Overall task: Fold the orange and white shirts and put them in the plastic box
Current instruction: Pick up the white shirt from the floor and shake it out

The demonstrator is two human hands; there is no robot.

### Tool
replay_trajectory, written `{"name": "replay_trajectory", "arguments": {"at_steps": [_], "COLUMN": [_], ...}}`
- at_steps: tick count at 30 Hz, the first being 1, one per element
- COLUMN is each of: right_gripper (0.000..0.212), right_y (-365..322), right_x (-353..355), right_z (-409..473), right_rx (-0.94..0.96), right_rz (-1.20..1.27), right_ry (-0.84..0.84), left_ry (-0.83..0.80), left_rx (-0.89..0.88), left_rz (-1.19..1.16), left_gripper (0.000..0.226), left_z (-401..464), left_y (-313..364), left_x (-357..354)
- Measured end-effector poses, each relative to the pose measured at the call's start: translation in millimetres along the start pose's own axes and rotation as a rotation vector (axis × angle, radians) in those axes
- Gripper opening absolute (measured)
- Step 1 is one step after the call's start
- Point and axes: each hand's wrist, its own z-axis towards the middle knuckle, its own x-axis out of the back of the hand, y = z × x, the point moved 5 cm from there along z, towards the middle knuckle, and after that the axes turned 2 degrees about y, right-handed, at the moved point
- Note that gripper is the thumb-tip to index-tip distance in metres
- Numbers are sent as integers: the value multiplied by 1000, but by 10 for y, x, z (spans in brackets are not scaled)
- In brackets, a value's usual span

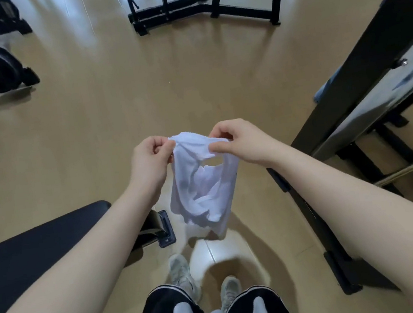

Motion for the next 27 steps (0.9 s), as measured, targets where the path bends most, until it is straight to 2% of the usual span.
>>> {"name": "replay_trajectory", "arguments": {"at_steps": [3, 6, 8, 10, 12, 13, 15, 17, 20, 23, 25, 27], "right_gripper": [10, 10, 7, 11, 14, 12, 15, 22, 21, 19, 26, 17], "right_y": [84, 87, 18, -71, -132, -148, -190, -233, -270, -220, -100, 54], "right_x": [-17, -57, -135, -240, -353, -415, -494, -540, -606, -655, -695, -861], "right_z": [20, 70, 110, 143, 163, 176, 185, 236, 277, 283, 242, 174], "right_rx": [-61, -111, -104, -81, -84, -76, -39, -25, -5, -24, -172, -376], "right_rz": [277, 386, 329, 205, 50, -10, -113, -176, -237, -145, -93, 120], "right_ry": [-31, -137, -198, -236, -289, -325, -363, -287, -102, 232, 469, 516], "left_ry": [18, -126, -318, -431, -488, -558, -694, -731, -694, -668, -676, -713], "left_rx": [26, 105, 188, 177, 66, 26, -17, -36, -52, 10, 63, 110], "left_rz": [44, 205, 370, 438, 303, 213, 127, 127, 131, 68, -6, -61], "left_gripper": [20, 18, 14, 9, 18, 24, 24, 19, 13, 11, 14, 18], "left_z": [-62, -73, -94, -88, -21, 6, 24, 125, 314, 451, 493, 522], "left_y": [-102, -299, -435, -413, -242, -144, -13, -2, -61, -132, -192, -280], "left_x": [156, 296, 321, 302, 223, 163, 40, 23, 88, 139, 147, 167]}}
